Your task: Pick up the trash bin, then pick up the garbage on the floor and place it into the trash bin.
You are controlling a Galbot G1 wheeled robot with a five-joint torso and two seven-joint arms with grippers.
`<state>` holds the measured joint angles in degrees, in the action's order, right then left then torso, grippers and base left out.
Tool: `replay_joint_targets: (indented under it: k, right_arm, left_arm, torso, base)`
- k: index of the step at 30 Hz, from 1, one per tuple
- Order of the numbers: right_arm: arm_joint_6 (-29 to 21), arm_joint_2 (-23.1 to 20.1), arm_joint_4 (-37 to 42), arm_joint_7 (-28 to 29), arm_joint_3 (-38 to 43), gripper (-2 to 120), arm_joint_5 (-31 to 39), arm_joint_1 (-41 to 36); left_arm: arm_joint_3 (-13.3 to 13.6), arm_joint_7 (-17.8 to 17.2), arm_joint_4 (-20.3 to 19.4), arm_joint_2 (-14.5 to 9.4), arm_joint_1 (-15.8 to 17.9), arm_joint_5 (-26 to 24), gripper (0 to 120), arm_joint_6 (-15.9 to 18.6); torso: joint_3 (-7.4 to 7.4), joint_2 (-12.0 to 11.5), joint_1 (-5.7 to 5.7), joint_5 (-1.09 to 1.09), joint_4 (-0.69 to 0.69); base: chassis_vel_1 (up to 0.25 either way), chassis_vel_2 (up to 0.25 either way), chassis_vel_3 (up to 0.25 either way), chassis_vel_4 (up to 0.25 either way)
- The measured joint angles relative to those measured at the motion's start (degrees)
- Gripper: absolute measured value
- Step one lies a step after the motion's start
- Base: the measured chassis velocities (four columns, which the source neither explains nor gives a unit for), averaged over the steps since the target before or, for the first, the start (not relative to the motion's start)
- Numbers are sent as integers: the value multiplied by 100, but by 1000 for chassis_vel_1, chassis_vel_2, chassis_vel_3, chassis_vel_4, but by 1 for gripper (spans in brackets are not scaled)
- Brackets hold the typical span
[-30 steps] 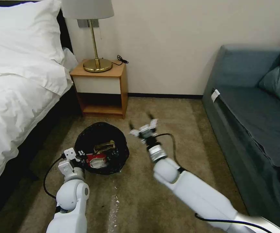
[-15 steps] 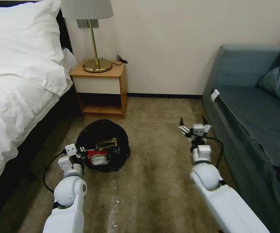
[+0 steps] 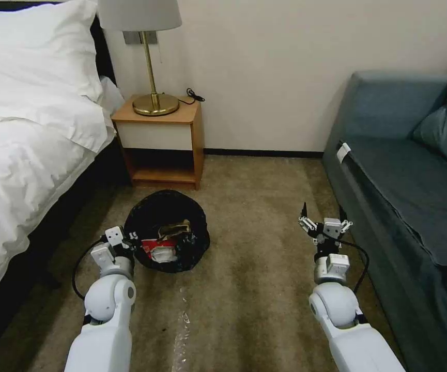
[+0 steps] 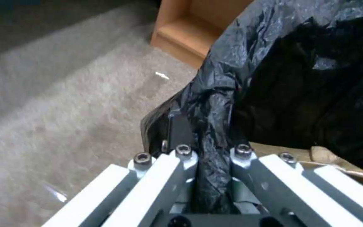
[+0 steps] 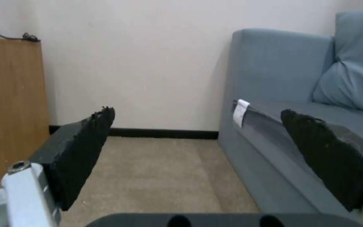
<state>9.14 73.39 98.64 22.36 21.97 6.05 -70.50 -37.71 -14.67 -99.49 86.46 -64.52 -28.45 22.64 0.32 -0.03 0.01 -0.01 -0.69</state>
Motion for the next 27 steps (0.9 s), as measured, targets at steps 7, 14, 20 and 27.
replay_joint_targets:
  k: [7, 14, 20, 27]
  right_arm:
    - [124, 56, 46, -97, 133, 100, -97, -259]
    - [350, 168, 16, -225, 321, 100, -240, -535]
    - [444, 213, 6, -281, 392, 100, -310, -623]
    - [550, 266, -54, -342, 430, 100, -392, -673]
  left_arm:
    - [-66, -319, 575, 94, 405, -844, 2, -80]
    - [-141, -625, 1084, 209, 833, -1434, 2, -226]
    - [-212, -768, 1510, 263, 1083, -1496, 2, -319]
    - [-260, -866, 1763, 294, 1234, -1499, 2, -356]
  torso:
    - [0, 0, 0, 0, 0]
    - [1, 0, 0, 1, -1]
    - [1, 0, 0, 0, 0]
    - [1, 0, 0, 0, 0]
  base:
    - [0, 0, 0, 0]
    - [0, 0, 0, 0]
    - [0, 0, 0, 0]
    - [0, 0, 0, 0]
